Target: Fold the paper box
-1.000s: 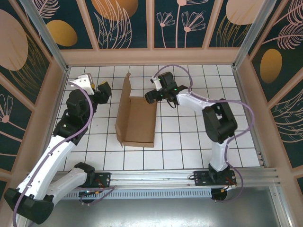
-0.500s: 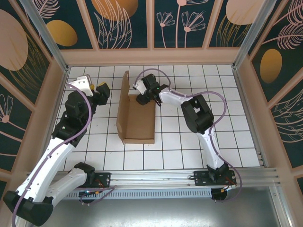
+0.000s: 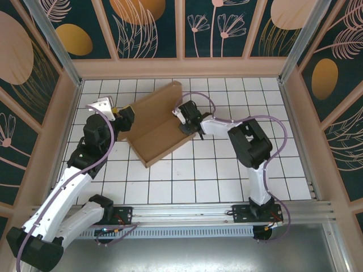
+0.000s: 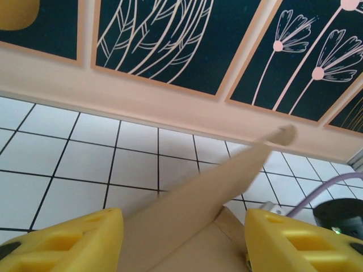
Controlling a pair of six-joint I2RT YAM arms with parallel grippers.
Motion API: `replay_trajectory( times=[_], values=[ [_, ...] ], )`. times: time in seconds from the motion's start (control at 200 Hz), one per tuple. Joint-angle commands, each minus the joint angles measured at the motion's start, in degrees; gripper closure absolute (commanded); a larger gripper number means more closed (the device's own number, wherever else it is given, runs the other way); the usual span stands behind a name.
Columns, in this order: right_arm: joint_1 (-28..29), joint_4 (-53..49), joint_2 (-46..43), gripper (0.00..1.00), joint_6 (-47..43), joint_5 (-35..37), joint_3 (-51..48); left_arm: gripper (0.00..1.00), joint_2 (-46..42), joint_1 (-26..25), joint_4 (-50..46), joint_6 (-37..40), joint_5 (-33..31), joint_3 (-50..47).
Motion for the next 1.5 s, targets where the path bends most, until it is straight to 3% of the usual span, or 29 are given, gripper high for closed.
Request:
replay_trajectory(
  times=[0.0, 0.105, 0.25, 0.39, 0.621, 0.831, 1.101, 1.301, 1.406, 1.496],
  values=[
    [1.7, -0.4, -4.8, 0.79, 2.1, 13.5, -5.1, 0.42, -1.0, 0.0, 3.9, -1.3, 1.2, -1.6],
    [2.3, -2.8, -6.3, 0.80, 3.8, 19.0, -7.2, 0.42, -1.0, 0.0, 4.1, -1.4, 1.3, -2.0],
    [2.9, -5.7, -7.1, 0.79, 7.1, 21.0, -9.4, 0.42, -1.3, 0.0, 3.9, -0.8, 1.0, -2.2],
    [2.2, -2.0, -12.5, 0.55, 8.7, 10.3, -13.1, 0.40, -2.0, 0.0, 4.4, -0.7, 1.7, -2.9],
    [-6.1, 2.5, -19.8, 0.39, 14.8, -13.5, -14.4, 0.37, -3.7, 0.0, 7.6, -1.1, 7.6, -5.3],
    [-6.9, -3.2, -13.5, 0.39, 12.6, -12.5, -8.2, 0.37, -3.5, 0.0, 7.8, -0.4, 8.7, -5.6],
    [-5.0, -2.1, -9.2, 0.51, 13.4, -6.6, -8.0, 0.39, -4.5, 0.0, 7.9, 0.1, 7.4, -6.0],
    [-2.3, -3.1, -5.6, 0.76, 12.2, 0.8, -5.7, 0.40, -5.0, 0.0, 7.6, -0.2, 6.6, -6.1],
    [-1.0, -3.4, -5.3, 1.00, 11.4, 6.3, -5.3, 0.40, -5.3, 0.0, 7.4, -0.1, 5.9, -6.1],
    [-0.4, -4.0, -5.5, 1.00, 10.8, 10.3, -5.2, 0.40, -5.5, 0.0, 7.3, -0.1, 5.5, -6.1]
  ],
)
